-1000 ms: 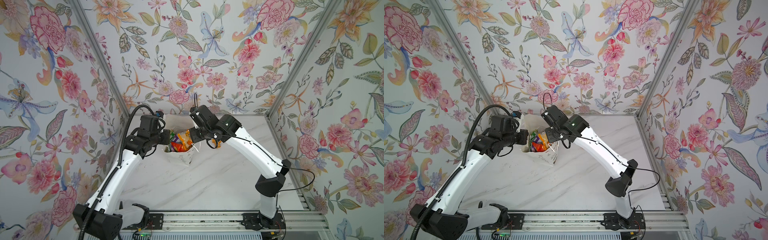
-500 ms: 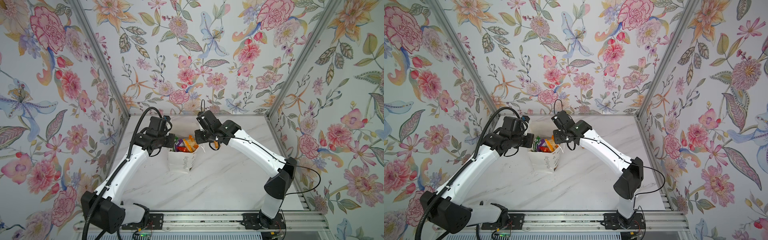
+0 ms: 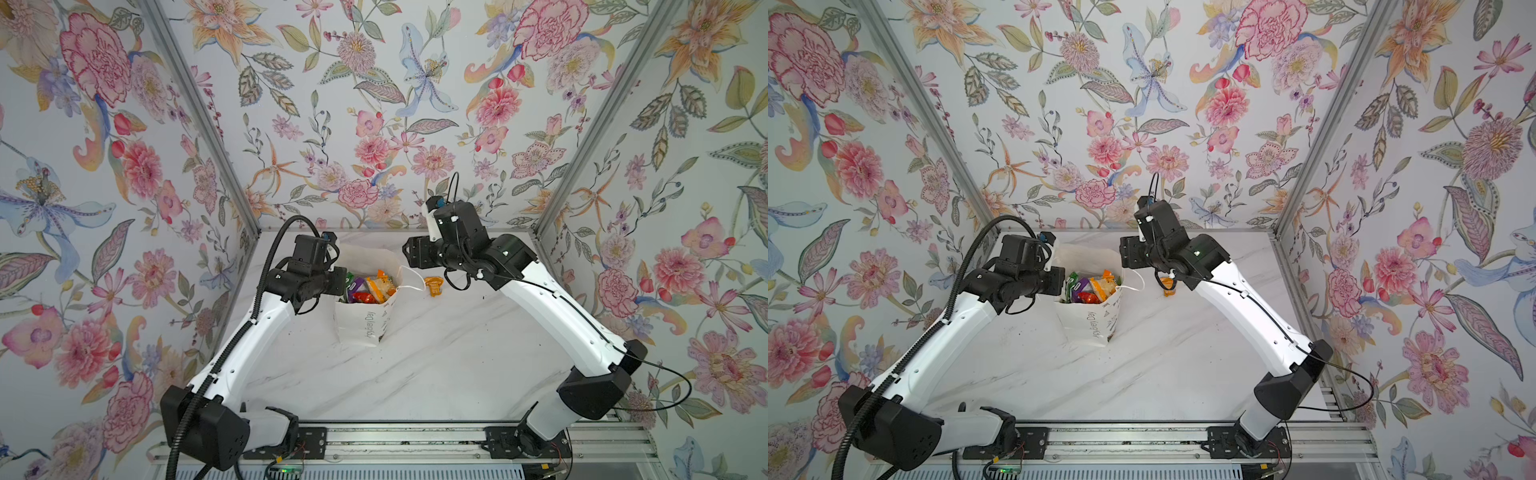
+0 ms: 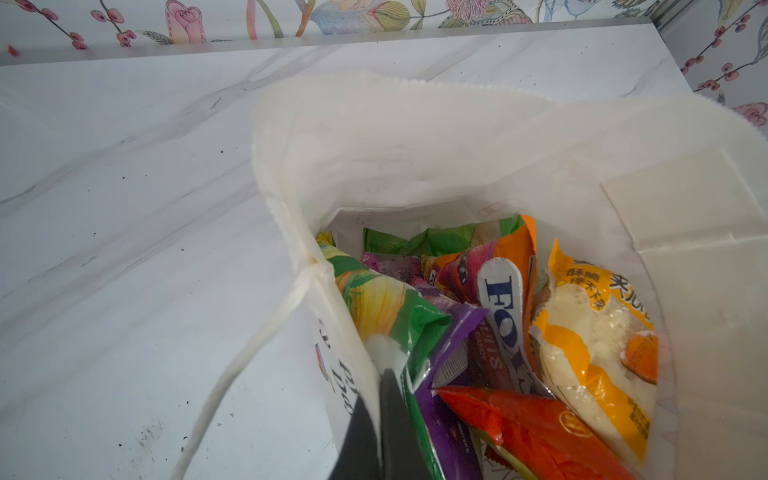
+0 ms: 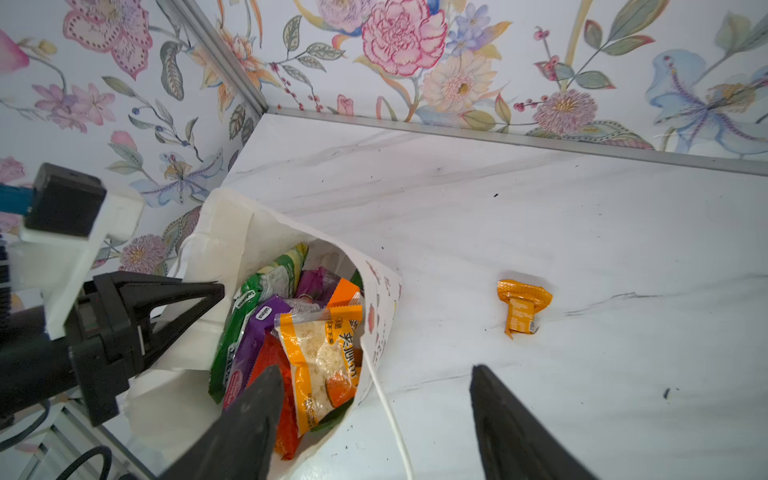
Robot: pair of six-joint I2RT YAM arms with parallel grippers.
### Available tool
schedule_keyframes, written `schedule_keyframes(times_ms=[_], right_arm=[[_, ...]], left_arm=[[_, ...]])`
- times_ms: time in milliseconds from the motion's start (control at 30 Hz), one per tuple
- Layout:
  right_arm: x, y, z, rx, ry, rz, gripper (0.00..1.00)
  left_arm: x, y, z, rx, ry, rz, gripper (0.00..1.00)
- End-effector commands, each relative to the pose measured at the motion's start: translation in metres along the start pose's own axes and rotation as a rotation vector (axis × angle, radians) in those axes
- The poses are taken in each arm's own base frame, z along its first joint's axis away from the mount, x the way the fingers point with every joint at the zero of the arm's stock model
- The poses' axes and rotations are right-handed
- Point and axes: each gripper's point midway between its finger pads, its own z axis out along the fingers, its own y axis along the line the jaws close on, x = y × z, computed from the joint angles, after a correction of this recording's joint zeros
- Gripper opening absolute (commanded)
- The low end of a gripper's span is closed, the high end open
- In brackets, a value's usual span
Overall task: Place the snacks into the paper bag
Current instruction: 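Raise the right gripper out of the bag and move toward the orange candy, then lower the right gripper and close it on the small orange candy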
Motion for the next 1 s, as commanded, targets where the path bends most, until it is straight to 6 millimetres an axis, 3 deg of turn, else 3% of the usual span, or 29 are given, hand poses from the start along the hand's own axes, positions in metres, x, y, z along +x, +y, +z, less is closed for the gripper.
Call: schedule_keyframes(times_ms=[0, 133, 367, 667, 967], right_arm=[[-0.003, -0.038, -0.001, 0.100, -0.024, 0.023, 0.78], [0.010, -0.093, 0.012, 0.200, 0.012, 0.085, 0.80], [0.066, -0.151, 0.062, 0.269, 0.150, 0.171, 0.81], [0.121, -0.167, 0.130, 0.259, 0.328, 0.189, 0.81], [0.157, -0.174, 0.174, 0.255, 0.448, 0.171, 0.81]], left_arm=[[-0.022, 0.001, -0.010, 0.007, -0.104, 0.022, 0.00], [-0.022, 0.001, -0.010, 0.012, -0.111, 0.027, 0.00], [-0.022, 0.000, -0.011, 0.027, -0.134, 0.031, 0.00], [-0.020, 0.001, -0.011, 0.028, -0.135, 0.032, 0.00], [-0.019, 0.002, -0.012, 0.028, -0.139, 0.030, 0.00]])
